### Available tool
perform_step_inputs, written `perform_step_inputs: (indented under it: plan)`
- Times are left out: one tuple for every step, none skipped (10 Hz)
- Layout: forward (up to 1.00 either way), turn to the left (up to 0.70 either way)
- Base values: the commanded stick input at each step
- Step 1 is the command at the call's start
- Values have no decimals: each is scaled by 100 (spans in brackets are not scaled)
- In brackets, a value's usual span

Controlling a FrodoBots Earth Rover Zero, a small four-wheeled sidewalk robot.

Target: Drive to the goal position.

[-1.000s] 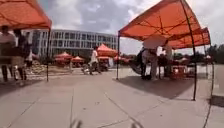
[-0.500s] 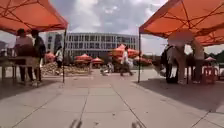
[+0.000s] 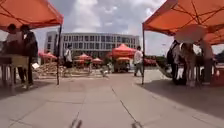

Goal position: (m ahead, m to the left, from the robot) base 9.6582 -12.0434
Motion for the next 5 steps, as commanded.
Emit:
perform_step_inputs:
  plan:
    - [85, -1]
    - [85, -1]
    - [85, 12]
    - [85, 32]
    - [85, 33]
